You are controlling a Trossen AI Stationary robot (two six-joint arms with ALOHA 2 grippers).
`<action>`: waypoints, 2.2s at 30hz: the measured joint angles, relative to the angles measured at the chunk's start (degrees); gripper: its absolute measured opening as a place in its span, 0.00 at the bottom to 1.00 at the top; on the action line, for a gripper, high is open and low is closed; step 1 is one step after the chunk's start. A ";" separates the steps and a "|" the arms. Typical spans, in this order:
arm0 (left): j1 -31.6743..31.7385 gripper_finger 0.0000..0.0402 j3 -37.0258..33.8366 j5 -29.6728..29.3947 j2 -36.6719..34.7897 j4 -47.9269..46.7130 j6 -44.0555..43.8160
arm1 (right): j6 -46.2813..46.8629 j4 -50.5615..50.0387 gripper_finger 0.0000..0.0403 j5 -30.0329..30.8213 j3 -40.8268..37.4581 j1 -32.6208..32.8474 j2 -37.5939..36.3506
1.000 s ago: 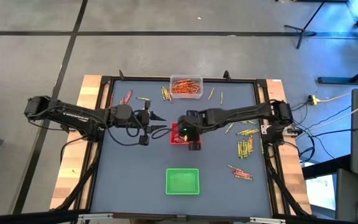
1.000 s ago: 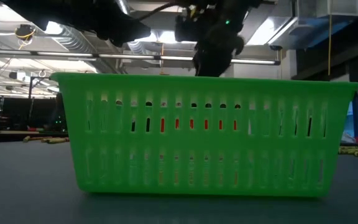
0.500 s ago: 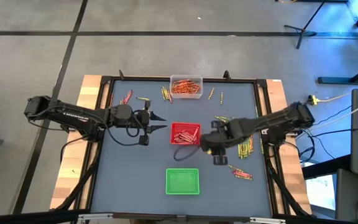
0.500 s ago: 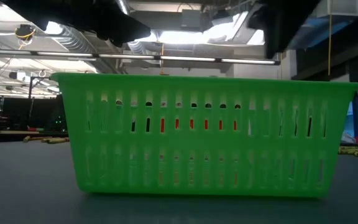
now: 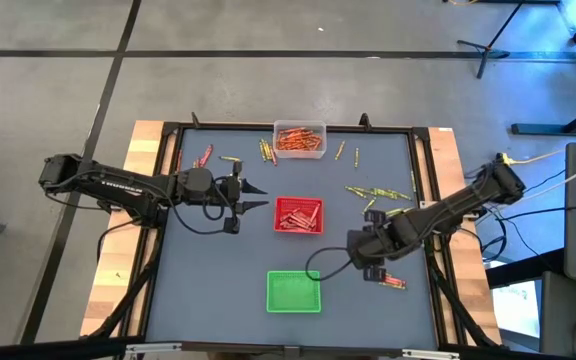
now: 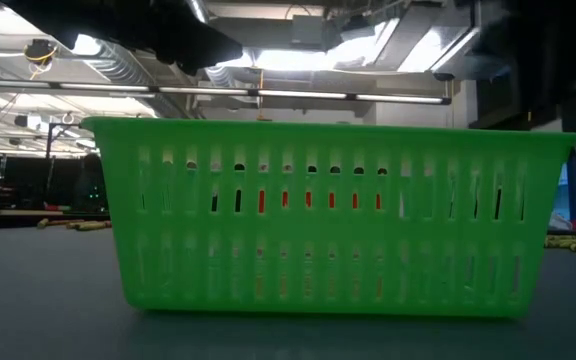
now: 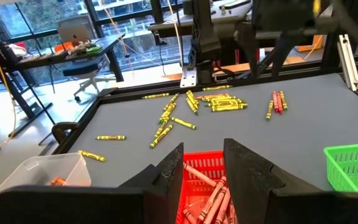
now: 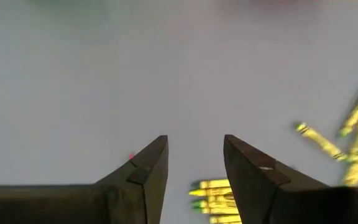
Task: Sort crayons
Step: Put the red crayon into the red bin
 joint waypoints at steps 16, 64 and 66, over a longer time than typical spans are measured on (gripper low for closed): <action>0.01 0.25 -0.07 0.00 0.00 2.93 -0.47 | 20.71 22.20 0.38 -12.79 -19.43 11.53 -3.38; 0.01 0.25 -0.07 0.00 0.00 3.72 -1.56 | 21.16 30.11 0.21 -6.32 -28.49 15.25 2.76; 0.00 0.25 -0.07 0.00 0.00 3.72 -1.58 | 20.81 29.99 0.16 -6.23 -28.49 15.25 2.76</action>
